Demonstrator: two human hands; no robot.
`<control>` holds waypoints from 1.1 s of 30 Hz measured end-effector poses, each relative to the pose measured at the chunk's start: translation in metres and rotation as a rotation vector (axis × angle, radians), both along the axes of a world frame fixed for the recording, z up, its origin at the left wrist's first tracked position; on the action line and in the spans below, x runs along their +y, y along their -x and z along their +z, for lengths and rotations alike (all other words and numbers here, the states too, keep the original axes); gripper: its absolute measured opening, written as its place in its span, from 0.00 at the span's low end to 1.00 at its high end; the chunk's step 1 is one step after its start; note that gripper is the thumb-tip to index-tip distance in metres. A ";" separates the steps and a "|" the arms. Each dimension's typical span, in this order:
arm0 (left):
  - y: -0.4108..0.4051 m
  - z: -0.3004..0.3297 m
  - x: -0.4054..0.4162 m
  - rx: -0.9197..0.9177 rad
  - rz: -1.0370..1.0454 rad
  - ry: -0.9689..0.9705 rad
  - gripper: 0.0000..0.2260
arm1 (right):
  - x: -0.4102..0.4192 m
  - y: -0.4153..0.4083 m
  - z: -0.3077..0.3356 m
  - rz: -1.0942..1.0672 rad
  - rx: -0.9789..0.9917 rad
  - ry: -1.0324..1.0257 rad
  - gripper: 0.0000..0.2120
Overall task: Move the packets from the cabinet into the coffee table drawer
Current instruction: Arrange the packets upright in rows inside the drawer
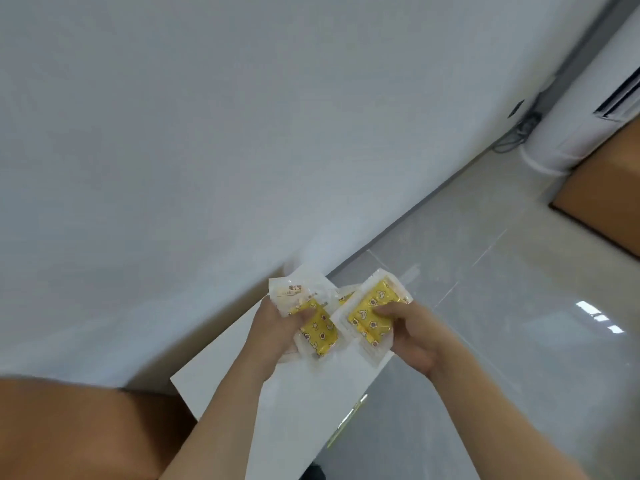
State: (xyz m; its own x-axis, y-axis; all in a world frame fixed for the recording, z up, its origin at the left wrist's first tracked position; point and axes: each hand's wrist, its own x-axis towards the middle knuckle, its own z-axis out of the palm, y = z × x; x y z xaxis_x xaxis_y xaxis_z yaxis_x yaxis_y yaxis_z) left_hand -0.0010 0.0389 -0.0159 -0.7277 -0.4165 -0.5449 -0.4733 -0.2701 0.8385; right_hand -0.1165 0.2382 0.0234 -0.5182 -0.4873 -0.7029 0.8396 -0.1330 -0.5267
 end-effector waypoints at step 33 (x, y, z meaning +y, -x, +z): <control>0.013 0.335 0.602 0.295 -0.233 -0.035 0.12 | 0.649 -0.072 0.285 -0.720 0.196 0.430 0.36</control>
